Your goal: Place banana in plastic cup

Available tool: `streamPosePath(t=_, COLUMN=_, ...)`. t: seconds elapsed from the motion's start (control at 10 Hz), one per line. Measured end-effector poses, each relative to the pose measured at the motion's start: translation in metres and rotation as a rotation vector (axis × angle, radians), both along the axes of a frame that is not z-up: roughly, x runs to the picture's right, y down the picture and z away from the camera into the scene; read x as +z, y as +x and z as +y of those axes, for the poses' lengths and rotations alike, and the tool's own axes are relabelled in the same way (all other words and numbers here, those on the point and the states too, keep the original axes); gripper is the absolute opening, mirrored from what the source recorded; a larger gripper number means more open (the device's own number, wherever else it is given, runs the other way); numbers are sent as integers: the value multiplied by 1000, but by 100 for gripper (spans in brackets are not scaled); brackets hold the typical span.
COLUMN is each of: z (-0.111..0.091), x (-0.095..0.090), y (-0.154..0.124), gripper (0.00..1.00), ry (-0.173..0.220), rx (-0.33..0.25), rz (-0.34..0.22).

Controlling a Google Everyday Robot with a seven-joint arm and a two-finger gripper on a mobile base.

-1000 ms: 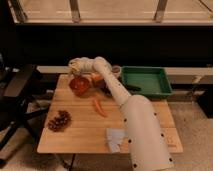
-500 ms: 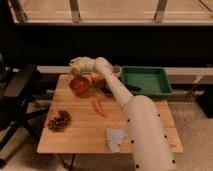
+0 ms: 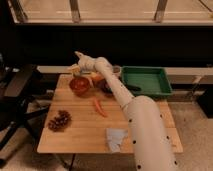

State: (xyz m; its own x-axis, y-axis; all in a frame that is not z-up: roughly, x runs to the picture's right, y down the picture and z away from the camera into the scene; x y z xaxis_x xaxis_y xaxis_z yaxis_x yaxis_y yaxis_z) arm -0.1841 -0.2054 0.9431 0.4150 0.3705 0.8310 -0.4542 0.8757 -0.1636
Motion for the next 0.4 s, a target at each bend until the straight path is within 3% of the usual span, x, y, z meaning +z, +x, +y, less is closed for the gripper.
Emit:
streamPosePath(t=0.2, z=-26, x=-18, y=12, gripper=80, ry=84, rx=59, rz=21)
streamPosePath(t=0.4, z=-40, x=-27, y=18, gripper=80, ry=131, rx=101, rz=38)
